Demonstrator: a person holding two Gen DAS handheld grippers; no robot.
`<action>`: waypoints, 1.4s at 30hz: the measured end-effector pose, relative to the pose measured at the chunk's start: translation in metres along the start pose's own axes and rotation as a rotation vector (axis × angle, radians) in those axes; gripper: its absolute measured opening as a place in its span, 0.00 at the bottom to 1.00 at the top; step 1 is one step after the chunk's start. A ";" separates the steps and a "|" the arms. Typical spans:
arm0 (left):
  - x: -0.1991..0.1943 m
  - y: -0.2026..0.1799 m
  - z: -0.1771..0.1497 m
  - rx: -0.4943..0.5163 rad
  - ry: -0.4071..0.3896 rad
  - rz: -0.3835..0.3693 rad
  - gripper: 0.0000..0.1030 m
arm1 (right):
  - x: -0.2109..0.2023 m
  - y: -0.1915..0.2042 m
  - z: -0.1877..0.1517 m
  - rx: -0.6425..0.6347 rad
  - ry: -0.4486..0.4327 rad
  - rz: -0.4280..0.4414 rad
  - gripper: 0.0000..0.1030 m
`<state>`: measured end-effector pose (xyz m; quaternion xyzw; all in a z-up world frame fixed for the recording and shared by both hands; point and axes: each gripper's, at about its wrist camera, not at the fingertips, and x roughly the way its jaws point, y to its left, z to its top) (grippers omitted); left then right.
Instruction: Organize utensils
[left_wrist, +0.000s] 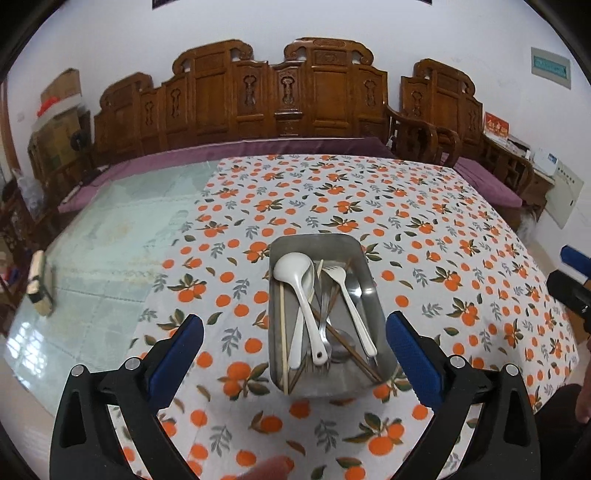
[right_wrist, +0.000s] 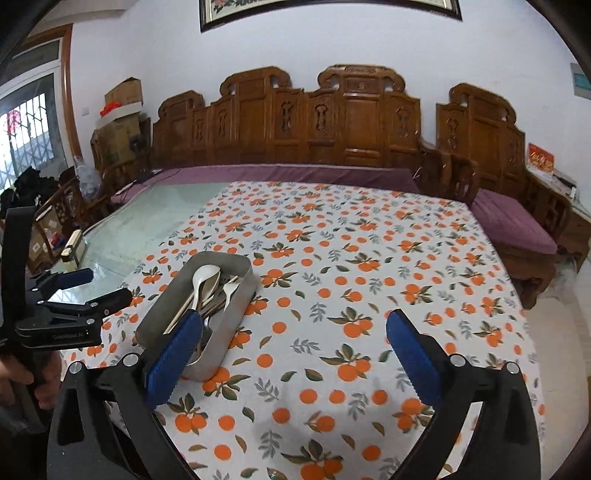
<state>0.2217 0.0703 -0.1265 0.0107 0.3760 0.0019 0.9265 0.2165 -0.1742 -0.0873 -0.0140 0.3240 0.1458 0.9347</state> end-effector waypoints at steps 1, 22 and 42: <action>-0.006 -0.002 -0.001 -0.001 -0.007 -0.005 0.93 | -0.007 -0.001 -0.001 0.004 -0.007 -0.006 0.98; -0.142 -0.058 -0.005 0.015 -0.170 -0.062 0.93 | -0.116 -0.005 -0.011 0.058 -0.144 -0.047 0.98; -0.230 -0.070 0.009 0.028 -0.358 -0.056 0.93 | -0.207 0.010 0.012 0.030 -0.339 -0.071 0.98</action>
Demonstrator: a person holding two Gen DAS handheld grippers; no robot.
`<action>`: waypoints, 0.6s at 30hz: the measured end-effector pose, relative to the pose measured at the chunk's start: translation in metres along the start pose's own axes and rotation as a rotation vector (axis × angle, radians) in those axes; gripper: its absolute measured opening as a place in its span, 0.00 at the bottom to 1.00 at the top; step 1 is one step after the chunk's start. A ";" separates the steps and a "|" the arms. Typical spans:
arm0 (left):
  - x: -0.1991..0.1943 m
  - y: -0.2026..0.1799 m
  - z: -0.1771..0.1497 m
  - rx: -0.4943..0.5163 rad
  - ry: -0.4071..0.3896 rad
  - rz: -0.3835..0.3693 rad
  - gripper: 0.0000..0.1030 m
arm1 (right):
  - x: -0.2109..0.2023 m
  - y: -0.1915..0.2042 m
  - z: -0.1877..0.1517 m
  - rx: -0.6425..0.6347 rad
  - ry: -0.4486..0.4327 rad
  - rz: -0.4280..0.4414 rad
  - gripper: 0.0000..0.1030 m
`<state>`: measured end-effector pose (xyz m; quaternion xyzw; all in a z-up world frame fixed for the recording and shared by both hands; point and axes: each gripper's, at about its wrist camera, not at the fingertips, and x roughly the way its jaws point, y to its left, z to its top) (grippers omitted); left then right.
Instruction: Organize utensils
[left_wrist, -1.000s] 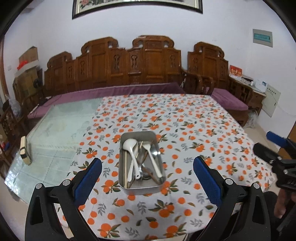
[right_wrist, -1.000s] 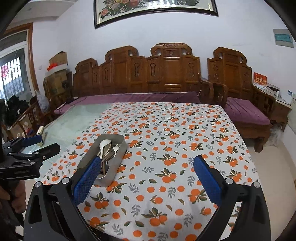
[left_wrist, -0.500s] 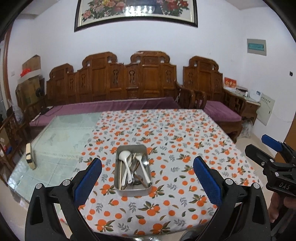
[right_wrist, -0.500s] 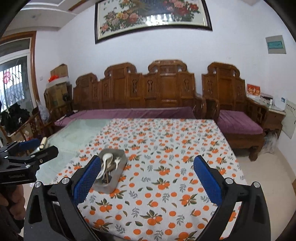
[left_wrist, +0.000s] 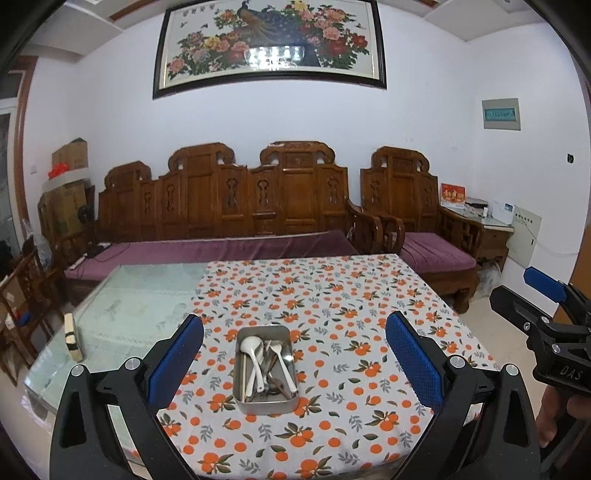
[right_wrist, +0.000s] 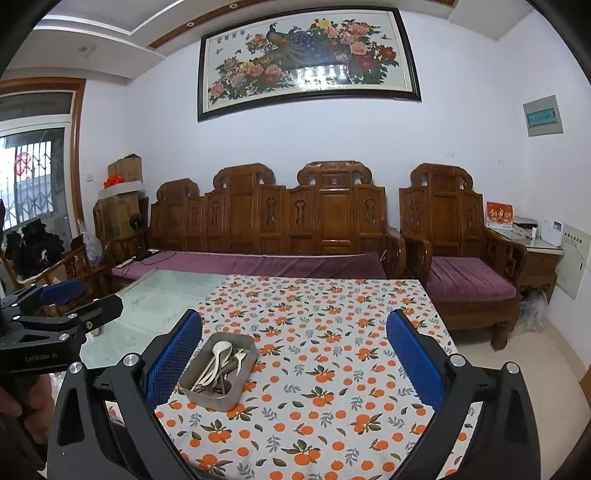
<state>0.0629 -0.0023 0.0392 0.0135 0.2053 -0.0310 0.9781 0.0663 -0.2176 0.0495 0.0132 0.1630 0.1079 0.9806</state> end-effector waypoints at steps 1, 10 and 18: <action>-0.002 0.001 0.001 -0.001 -0.003 0.001 0.93 | -0.001 0.000 0.000 -0.001 -0.001 0.000 0.98; -0.005 0.002 0.004 -0.008 -0.012 0.005 0.93 | -0.002 0.002 0.001 -0.001 -0.001 -0.001 0.98; -0.006 0.002 0.004 -0.009 -0.013 0.002 0.93 | -0.001 0.001 0.003 0.009 0.005 -0.004 0.98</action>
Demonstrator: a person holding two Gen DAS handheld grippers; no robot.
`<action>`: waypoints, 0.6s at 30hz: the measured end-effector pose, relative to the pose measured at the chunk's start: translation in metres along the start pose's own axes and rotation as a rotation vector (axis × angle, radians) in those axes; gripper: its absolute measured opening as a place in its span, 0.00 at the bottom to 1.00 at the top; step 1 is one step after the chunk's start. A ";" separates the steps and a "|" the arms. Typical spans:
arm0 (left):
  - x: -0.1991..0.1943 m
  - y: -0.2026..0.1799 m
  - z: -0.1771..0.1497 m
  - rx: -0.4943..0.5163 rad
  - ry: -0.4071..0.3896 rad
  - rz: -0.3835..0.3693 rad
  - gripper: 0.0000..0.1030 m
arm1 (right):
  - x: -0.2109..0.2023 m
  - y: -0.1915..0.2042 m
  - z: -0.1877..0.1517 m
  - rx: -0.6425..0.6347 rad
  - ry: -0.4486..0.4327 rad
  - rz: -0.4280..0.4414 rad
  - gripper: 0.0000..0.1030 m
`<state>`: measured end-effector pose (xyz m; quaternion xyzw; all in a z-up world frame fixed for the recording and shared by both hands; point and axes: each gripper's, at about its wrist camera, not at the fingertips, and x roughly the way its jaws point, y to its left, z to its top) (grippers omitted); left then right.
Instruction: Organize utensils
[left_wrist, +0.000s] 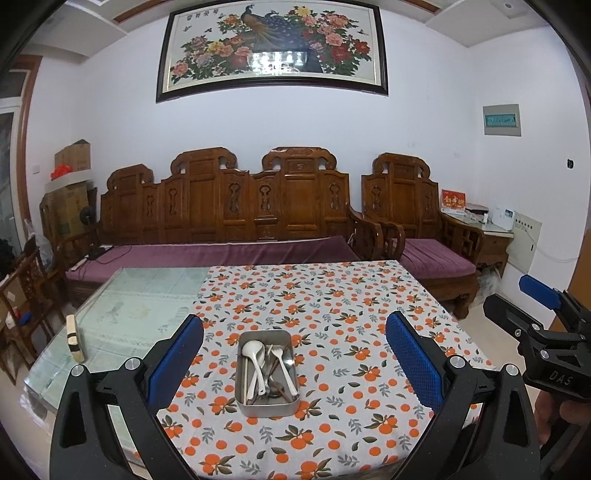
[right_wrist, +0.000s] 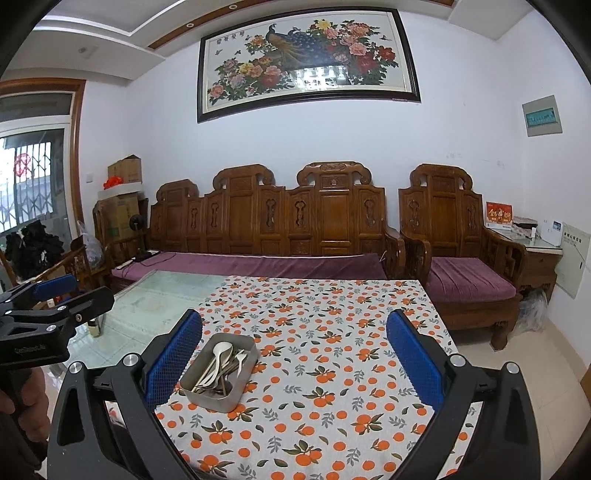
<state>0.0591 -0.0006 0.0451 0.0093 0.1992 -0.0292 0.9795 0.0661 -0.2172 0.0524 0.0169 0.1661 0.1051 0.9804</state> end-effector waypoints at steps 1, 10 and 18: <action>0.000 0.000 0.000 0.001 0.000 0.000 0.93 | 0.001 0.000 0.000 0.002 0.002 -0.001 0.98; 0.001 -0.001 -0.001 -0.006 0.001 -0.001 0.93 | 0.005 -0.003 -0.002 0.002 0.002 0.002 0.98; 0.001 -0.001 -0.002 -0.007 0.004 0.000 0.93 | 0.006 -0.002 -0.004 0.004 0.004 0.004 0.98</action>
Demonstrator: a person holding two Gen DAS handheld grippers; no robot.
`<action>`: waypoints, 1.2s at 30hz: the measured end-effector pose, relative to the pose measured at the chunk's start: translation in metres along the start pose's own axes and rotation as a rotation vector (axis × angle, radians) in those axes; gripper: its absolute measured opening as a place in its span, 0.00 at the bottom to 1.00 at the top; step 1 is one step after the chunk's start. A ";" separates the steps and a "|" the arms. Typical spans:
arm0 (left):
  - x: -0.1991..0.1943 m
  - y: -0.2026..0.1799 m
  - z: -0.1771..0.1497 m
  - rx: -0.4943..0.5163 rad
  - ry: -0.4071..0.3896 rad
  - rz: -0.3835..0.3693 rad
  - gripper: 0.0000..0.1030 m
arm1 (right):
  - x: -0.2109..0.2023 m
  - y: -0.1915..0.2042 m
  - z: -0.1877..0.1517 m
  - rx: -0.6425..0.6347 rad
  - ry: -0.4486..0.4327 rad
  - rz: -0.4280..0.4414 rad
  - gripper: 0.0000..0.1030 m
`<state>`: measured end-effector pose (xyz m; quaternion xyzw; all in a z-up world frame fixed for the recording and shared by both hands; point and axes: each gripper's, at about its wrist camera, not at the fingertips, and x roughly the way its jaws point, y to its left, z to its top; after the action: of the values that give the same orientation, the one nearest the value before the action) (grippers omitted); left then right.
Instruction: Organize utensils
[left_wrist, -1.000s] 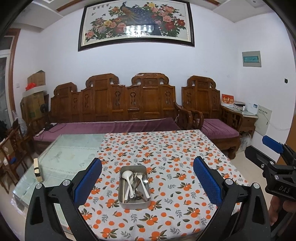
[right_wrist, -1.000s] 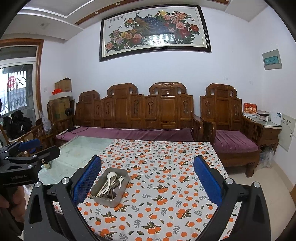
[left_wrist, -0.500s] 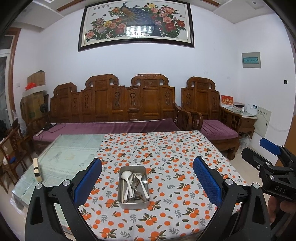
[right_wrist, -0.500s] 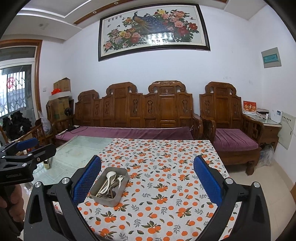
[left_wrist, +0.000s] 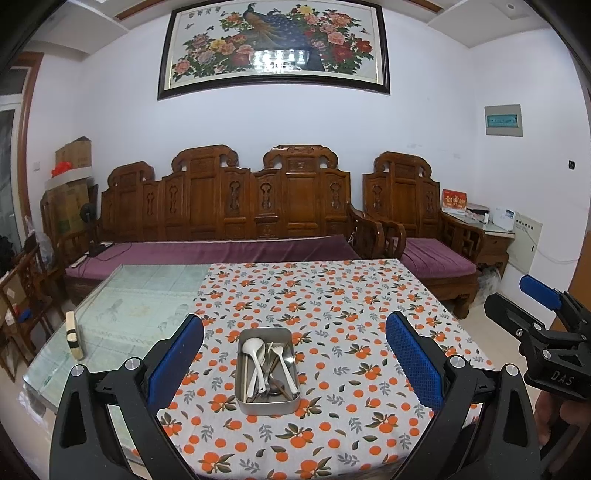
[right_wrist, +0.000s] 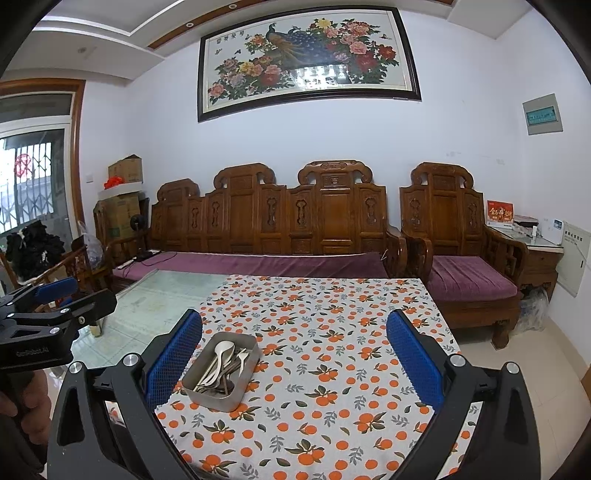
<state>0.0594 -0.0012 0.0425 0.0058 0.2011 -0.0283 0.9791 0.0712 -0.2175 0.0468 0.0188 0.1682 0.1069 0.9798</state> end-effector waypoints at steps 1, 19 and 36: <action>0.000 0.000 0.000 -0.001 0.000 0.000 0.92 | 0.000 0.000 0.000 0.000 0.000 0.000 0.98; 0.001 0.001 -0.001 -0.002 -0.001 -0.002 0.93 | 0.002 0.003 -0.002 0.000 0.002 0.001 0.98; 0.000 0.002 -0.001 0.001 -0.007 -0.001 0.93 | 0.003 0.003 -0.004 -0.001 0.003 0.001 0.98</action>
<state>0.0591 0.0004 0.0415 0.0059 0.1974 -0.0291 0.9799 0.0721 -0.2142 0.0423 0.0184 0.1695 0.1076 0.9795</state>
